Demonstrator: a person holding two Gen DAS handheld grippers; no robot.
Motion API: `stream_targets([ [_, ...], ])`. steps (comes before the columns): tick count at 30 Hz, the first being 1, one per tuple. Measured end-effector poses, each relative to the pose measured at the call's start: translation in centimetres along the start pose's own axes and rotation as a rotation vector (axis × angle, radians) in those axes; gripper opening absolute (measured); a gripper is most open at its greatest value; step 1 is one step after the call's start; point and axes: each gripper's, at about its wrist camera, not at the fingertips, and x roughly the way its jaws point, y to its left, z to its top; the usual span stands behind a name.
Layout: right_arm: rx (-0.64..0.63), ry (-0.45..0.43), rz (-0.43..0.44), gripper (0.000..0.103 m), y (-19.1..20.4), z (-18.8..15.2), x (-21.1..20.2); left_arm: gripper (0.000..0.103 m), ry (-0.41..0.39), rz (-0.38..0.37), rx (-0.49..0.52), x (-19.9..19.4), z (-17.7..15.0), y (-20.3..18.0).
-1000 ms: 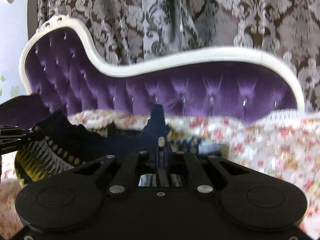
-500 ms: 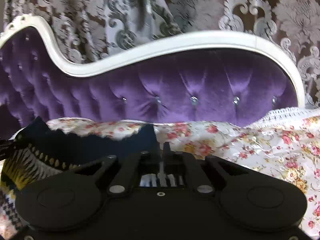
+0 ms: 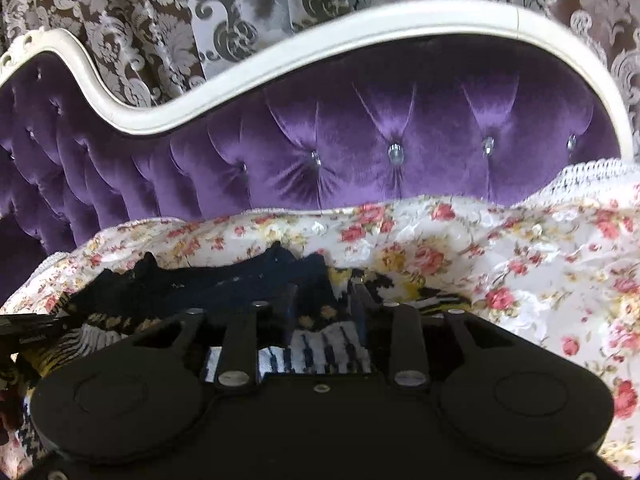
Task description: Fold small clothes
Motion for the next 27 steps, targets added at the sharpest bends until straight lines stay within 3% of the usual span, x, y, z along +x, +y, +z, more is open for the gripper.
stream_targets([
  [8,0.035,0.038,-0.001,0.054,-0.2,-1.1,1.7,0.017,-0.039,0.020,0.008,-0.2,-0.4,-0.4],
  [10,0.022,0.032,-0.008,0.048,0.1,-1.4,1.6,0.017,-0.042,0.028,0.015,-0.1,-0.5,-0.5],
  [11,0.009,0.028,-0.010,0.036,0.3,-1.5,1.6,0.017,-0.043,0.033,0.019,-0.1,-0.6,-0.5],
  [12,-0.010,0.020,-0.014,0.016,0.5,-1.6,1.4,0.017,-0.044,0.036,0.021,0.0,-0.6,-0.5],
  [17,-0.174,-0.030,-0.034,0.011,2.9,-1.7,0.3,0.018,-0.051,0.027,0.007,0.0,-0.8,-0.3],
  [20,-0.237,-0.094,-0.136,0.010,3.2,-1.0,-0.3,0.017,-0.055,0.004,-0.020,0.0,-0.9,0.2],
  [25,-0.168,0.021,-0.222,0.009,1.0,-1.0,2.7,0.018,-0.058,-0.008,-0.036,0.0,-1.0,0.4],
  [27,-0.193,0.006,-0.236,0.009,1.2,-1.7,3.1,0.018,-0.059,-0.006,-0.033,0.0,-1.0,0.4],
])
